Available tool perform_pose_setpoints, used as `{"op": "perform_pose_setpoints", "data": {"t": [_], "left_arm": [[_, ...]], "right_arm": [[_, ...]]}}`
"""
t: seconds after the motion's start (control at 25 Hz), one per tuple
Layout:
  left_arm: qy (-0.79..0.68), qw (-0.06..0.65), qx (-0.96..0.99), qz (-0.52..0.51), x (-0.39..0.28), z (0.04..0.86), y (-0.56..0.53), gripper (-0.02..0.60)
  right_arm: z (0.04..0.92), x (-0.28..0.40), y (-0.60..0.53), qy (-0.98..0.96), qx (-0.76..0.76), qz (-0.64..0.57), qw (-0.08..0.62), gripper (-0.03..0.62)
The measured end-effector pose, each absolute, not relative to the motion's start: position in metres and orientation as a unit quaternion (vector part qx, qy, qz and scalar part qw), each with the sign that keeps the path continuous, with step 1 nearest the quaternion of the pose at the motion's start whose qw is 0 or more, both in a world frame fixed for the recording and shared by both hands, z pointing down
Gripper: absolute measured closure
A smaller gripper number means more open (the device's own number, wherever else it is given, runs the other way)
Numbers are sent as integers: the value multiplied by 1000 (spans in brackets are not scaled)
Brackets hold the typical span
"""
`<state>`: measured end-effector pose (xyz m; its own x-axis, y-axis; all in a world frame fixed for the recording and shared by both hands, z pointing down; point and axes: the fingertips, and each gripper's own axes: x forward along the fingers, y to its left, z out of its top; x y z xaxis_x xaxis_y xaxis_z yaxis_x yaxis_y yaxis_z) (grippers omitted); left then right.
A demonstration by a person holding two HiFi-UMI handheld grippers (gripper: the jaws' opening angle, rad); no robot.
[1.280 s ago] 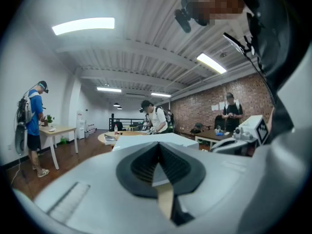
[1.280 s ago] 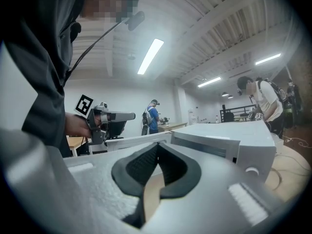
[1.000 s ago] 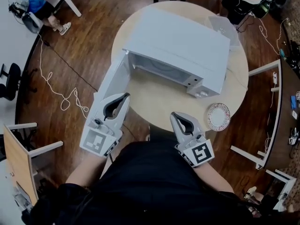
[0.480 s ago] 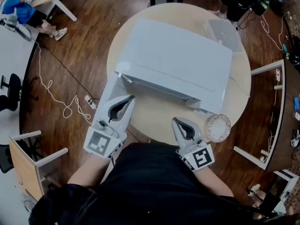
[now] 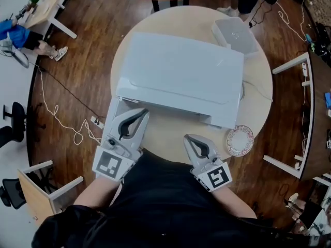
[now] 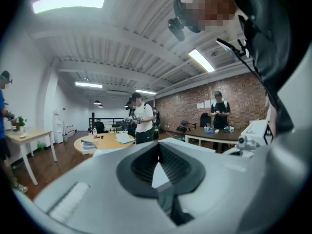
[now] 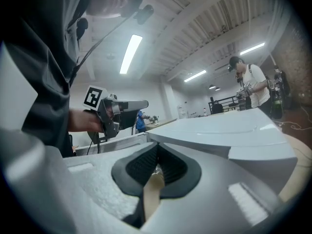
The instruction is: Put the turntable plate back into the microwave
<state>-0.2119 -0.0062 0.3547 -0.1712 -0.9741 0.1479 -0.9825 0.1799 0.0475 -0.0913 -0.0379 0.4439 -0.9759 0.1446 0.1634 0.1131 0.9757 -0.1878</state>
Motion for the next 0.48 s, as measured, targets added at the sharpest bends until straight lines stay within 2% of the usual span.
{"op": "perform_pose_setpoints", "data": {"t": [0.36,0.48], "left_arm": [[-727,6,685,48,-226,349,-23,577],[-710,7,703,41,-228,348,-20,577]], "right_arm": [[440,-78,-47,-994,7,67,83,592],[432,-81,-44,-995,33,54,77,592]]}}
